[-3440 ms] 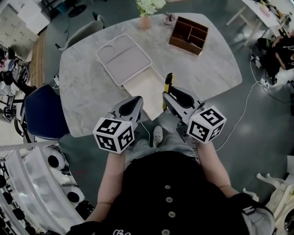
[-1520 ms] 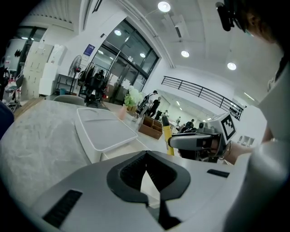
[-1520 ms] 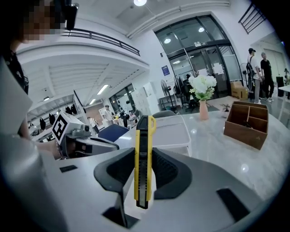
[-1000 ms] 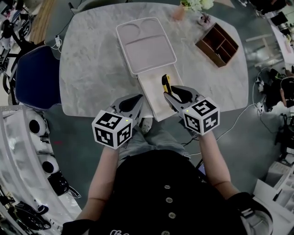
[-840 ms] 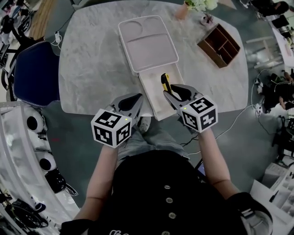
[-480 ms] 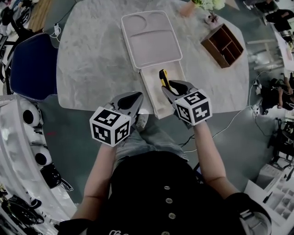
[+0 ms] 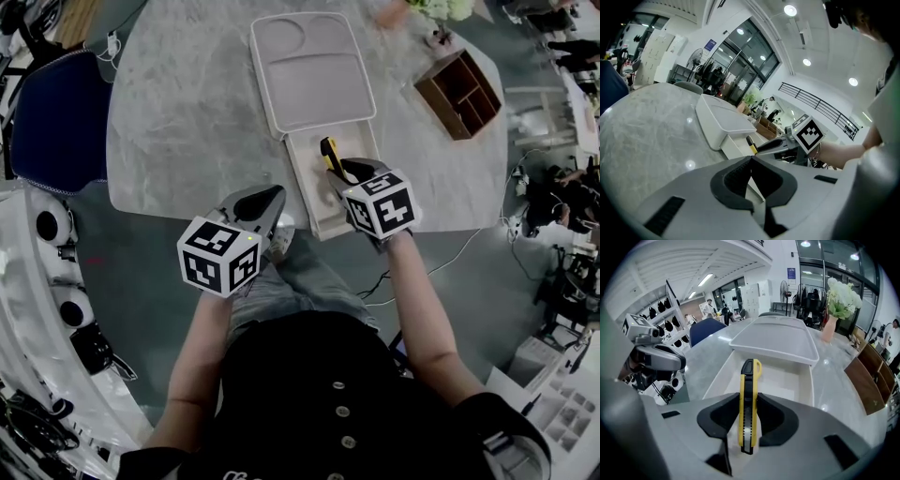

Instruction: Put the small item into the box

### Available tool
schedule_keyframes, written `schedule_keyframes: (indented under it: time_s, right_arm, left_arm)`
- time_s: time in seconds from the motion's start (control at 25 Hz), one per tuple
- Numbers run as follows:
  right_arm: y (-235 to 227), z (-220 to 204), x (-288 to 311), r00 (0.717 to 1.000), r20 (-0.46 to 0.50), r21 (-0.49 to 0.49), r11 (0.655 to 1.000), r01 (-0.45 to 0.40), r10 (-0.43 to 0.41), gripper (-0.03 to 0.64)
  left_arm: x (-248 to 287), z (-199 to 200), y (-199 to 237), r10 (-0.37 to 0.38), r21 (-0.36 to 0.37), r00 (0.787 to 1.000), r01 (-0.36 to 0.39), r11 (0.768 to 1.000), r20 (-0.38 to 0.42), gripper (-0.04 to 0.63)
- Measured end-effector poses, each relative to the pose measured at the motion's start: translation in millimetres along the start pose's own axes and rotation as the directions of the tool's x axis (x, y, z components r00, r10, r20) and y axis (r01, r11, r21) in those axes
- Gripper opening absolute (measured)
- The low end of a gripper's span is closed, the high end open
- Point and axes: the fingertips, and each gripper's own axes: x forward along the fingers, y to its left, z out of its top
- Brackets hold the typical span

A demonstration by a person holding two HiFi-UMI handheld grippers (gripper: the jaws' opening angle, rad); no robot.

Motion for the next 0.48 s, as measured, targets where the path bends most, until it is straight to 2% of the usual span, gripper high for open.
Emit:
schedule_keyframes:
  time_s: [0.48]
  right_arm:
    - [-9,-1,26,0.995,-0.103,-0.081,0.997,0.007,-0.015,0.121]
  left_arm:
    - [7,-2,16,0.022,-0.032,0.999,-0.021,0.999,0.03,0.017]
